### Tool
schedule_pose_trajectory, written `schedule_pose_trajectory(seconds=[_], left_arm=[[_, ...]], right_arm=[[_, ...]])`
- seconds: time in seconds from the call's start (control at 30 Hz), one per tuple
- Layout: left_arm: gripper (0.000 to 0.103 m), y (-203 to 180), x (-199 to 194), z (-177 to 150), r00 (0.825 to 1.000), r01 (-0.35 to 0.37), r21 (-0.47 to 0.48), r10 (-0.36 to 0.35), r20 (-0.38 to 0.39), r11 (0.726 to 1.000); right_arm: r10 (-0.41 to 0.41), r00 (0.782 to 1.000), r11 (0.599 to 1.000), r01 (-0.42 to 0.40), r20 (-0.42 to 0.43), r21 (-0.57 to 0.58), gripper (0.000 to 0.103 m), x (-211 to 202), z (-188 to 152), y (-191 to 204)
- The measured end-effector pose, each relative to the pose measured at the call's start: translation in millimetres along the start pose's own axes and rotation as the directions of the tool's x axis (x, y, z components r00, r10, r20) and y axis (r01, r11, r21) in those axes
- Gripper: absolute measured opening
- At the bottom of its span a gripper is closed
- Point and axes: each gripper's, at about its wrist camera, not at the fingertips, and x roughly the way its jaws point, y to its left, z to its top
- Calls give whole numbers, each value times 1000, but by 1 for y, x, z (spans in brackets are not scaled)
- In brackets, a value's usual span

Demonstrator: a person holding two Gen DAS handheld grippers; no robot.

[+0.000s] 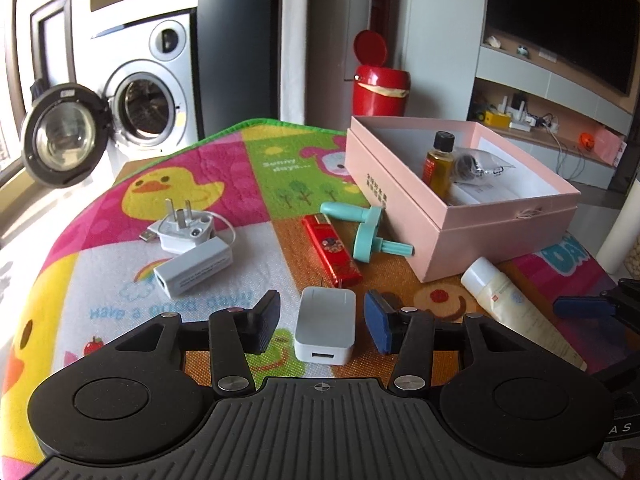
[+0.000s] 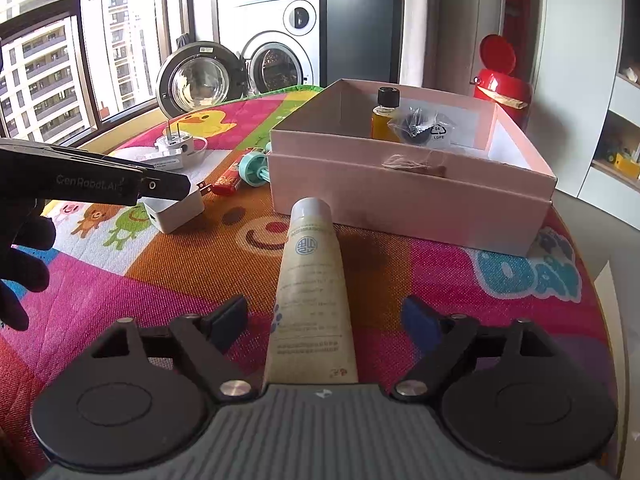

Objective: Organize rigid objects
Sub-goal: 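Grasp the white cube charger with the left tool while the right tool grasps the white lotion tube, then lift the charger with the left tool while the right tool lifts the lotion tube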

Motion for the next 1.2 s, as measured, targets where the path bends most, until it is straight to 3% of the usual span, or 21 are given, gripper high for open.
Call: schedule_pose_trajectory(seconds=[0.27,0.5,0.7,0.83,0.93,1.0,1.13,1.2], left_arm=[[51,2,25,-4,999,31,-46,-33,-42,998],[51,12,23,-4,996,64,-129,-71,-47,990],[52,-6,21,-10,999,18,14,-18,-32,1000],[51,-8,20,-13,1000,2,12,-2,-11,1000],[38,-3,19,-12,1000,3,-3,-3,-13,1000],[38,1,16,-12,999,30,-19,-30,-19,999],[37,4,3,-20,995,93,-44,-94,-15,995],[37,1,-4,-27,993,114,-26,-115,-21,993]], right_arm=[[0,1000,1000,0,0,1,87,0,0,0],[36,999,999,-36,-29,8,102,6,2,-1],[39,997,999,-40,-71,-5,103,8,6,0],[51,996,998,-54,-78,-36,103,8,6,0],[54,995,997,-58,-80,-48,103,8,7,0],[72,993,995,-79,-93,-66,96,11,15,0],[31,996,997,-37,-84,-71,84,21,28,0],[30,996,997,-36,-88,-64,72,27,34,0]])
